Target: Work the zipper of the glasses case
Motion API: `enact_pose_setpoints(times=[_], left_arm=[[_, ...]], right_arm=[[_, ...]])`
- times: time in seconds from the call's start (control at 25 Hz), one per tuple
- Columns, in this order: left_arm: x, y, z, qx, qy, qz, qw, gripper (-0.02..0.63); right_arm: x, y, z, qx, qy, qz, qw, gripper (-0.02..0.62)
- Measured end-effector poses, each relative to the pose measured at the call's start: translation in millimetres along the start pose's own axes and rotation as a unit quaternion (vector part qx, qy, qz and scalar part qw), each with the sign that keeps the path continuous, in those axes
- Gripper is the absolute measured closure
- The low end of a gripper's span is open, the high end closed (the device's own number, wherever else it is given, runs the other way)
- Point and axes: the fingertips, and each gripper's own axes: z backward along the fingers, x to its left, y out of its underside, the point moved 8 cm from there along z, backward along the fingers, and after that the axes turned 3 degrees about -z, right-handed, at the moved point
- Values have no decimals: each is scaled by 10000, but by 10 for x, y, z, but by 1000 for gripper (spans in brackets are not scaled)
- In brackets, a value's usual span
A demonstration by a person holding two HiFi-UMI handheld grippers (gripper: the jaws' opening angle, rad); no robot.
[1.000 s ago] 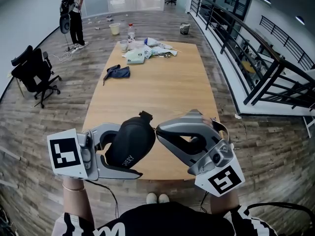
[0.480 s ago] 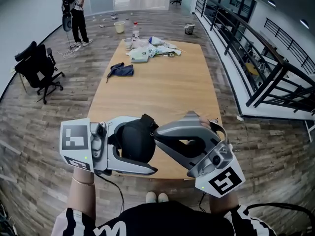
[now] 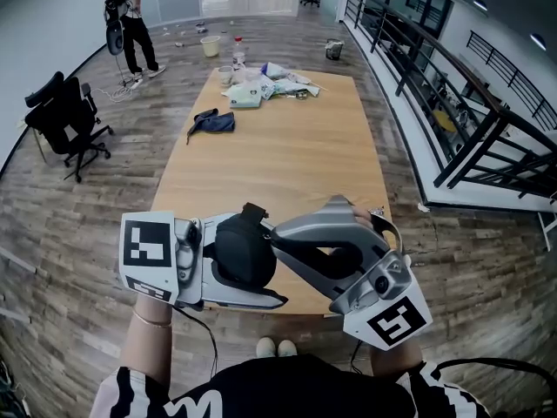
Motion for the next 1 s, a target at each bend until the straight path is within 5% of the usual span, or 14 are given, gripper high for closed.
enact_pose_setpoints(times=[0.44,1.0], left_arm=[[78,39,-4,27,-77,328,9994,327],[202,50,95,-353,-563,862,9941,327]], right_arm=[[10,41,25,715,-48,721,9948,589],[203,245,127,936,-43,232,9953,589]])
